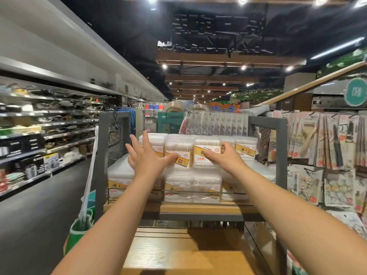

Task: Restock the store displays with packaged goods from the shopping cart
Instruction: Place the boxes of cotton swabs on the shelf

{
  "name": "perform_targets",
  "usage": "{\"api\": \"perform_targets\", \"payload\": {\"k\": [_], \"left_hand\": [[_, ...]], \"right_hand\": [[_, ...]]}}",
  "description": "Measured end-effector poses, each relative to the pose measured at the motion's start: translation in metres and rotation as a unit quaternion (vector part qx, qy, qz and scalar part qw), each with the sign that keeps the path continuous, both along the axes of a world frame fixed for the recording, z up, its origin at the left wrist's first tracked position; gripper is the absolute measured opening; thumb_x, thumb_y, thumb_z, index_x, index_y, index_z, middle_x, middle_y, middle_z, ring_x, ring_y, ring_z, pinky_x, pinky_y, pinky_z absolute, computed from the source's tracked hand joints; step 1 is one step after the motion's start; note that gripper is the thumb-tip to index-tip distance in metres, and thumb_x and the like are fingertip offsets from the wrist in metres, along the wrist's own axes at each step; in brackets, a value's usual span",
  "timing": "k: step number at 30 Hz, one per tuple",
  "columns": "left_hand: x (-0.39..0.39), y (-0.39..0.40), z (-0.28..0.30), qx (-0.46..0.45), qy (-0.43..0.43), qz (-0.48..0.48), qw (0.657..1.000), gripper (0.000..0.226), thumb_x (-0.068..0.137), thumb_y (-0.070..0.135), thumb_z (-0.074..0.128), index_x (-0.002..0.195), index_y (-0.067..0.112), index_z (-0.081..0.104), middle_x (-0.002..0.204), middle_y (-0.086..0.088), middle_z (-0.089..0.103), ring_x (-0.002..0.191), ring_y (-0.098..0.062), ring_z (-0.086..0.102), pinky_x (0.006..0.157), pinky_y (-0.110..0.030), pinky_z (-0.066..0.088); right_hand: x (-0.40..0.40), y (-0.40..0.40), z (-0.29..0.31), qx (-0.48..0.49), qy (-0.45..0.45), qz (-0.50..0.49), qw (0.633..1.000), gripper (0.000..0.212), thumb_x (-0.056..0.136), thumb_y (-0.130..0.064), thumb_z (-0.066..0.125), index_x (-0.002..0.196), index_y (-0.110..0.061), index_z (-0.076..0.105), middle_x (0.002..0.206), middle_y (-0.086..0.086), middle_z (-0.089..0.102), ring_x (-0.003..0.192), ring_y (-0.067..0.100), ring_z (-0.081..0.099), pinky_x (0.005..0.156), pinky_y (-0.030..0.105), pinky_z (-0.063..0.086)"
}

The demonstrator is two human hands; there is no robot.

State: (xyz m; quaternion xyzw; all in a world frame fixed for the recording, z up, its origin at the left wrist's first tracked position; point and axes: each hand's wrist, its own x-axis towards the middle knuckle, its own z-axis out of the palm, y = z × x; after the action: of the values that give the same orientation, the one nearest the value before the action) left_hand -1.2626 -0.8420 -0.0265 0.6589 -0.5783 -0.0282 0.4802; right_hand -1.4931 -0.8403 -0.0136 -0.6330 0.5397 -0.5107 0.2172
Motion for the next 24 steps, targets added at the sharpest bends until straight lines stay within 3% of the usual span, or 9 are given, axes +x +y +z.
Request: {"api": "perform_targets", "payload": {"k": [3,5,7,10,14,16,19,22,24], "left_hand": [[0.002,-0.007,0.006,0.038,0.017,-0.012,0.999,0.132,0.064,0.073,0.074,0.155,0.031,-0.011,0.163,-0.007,-0.021,0.151,-0.035,-0.008,0.118,-0.056,0.012],[0.003,-0.01,0.007,0.052,0.028,-0.021,0.998,0.133,0.064,0.072,0.075,0.155,0.032,-0.013,0.163,-0.004,-0.021,0.151,-0.035,-0.001,0.117,-0.058,0.019],[0.004,-0.013,0.008,0.064,0.032,-0.025,0.997,0.131,0.066,0.072,0.074,0.154,0.034,-0.015,0.164,-0.003,-0.017,0.15,-0.035,0.009,0.114,-0.059,0.025],[0.007,-0.018,0.009,0.079,0.021,-0.007,0.997,0.131,0.065,0.074,0.072,0.154,0.033,-0.015,0.165,-0.004,-0.007,0.147,-0.034,0.02,0.112,-0.06,0.027],[0.004,-0.022,0.011,0.086,0.017,0.014,0.996,0.132,0.064,0.077,0.071,0.154,0.033,-0.015,0.164,-0.005,-0.001,0.146,-0.034,0.023,0.112,-0.059,0.025],[0.0,-0.021,0.012,0.101,0.016,0.012,0.995,0.131,0.066,0.075,0.07,0.153,0.033,-0.018,0.164,-0.006,-0.007,0.148,-0.036,0.017,0.116,-0.059,0.018],[-0.005,-0.012,0.016,0.115,0.023,0.01,0.993,0.13,0.069,0.075,0.068,0.153,0.031,-0.021,0.163,-0.007,-0.021,0.151,-0.037,-0.008,0.118,-0.059,-0.002],[-0.011,0.006,0.012,0.053,0.022,0.012,0.998,0.122,0.075,0.076,0.061,0.155,0.028,-0.017,0.163,-0.007,-0.02,0.15,-0.032,-0.016,0.117,-0.057,-0.008],[-0.025,0.027,0.01,-0.001,0.032,-0.003,0.999,0.112,0.081,0.07,0.059,0.156,0.028,-0.012,0.164,-0.005,-0.017,0.151,-0.029,-0.015,0.118,-0.054,-0.009]], "right_hand": [[0.005,-0.005,-0.001,-0.005,-0.01,0.006,1.0,0.082,0.08,-0.03,0.081,0.144,-0.012,0.035,0.129,0.002,0.058,0.107,0.016,0.06,0.086,0.027,0.051],[0.009,-0.007,-0.003,-0.005,0.0,-0.006,1.0,0.081,0.079,-0.029,0.082,0.144,-0.012,0.036,0.134,0.002,0.056,0.113,0.019,0.058,0.095,0.033,0.05],[0.011,-0.01,-0.003,-0.009,0.025,-0.036,0.999,0.07,0.082,-0.029,0.079,0.14,-0.011,0.043,0.134,0.002,0.054,0.118,0.02,0.055,0.097,0.033,0.046],[0.011,-0.012,0.0,-0.019,0.046,-0.074,0.996,0.047,0.085,-0.028,0.075,0.123,-0.009,0.054,0.119,0.005,0.059,0.101,0.02,0.055,0.085,0.03,0.044],[0.013,-0.018,-0.003,-0.015,0.036,-0.091,0.995,0.043,0.084,-0.032,0.076,0.115,-0.011,0.056,0.107,0.001,0.062,0.096,0.02,0.059,0.086,0.036,0.05],[0.016,-0.017,-0.003,-0.008,0.04,-0.103,0.994,0.043,0.085,-0.036,0.075,0.113,-0.013,0.053,0.105,-0.001,0.06,0.095,0.019,0.058,0.081,0.034,0.049],[0.018,-0.007,0.001,-0.002,0.05,-0.105,0.993,0.054,0.087,-0.04,0.072,0.128,-0.012,0.05,0.12,0.002,0.059,0.103,0.02,0.057,0.083,0.033,0.046],[0.01,0.014,0.003,-0.007,0.009,-0.083,0.996,0.061,0.089,-0.04,0.07,0.137,-0.011,0.046,0.134,0.005,0.054,0.118,0.022,0.054,0.088,0.029,0.041],[-0.007,0.039,-0.003,-0.017,0.031,-0.077,0.996,0.056,0.09,-0.039,0.068,0.134,-0.01,0.05,0.135,0.005,0.055,0.12,0.021,0.053,0.09,0.029,0.04]]}}
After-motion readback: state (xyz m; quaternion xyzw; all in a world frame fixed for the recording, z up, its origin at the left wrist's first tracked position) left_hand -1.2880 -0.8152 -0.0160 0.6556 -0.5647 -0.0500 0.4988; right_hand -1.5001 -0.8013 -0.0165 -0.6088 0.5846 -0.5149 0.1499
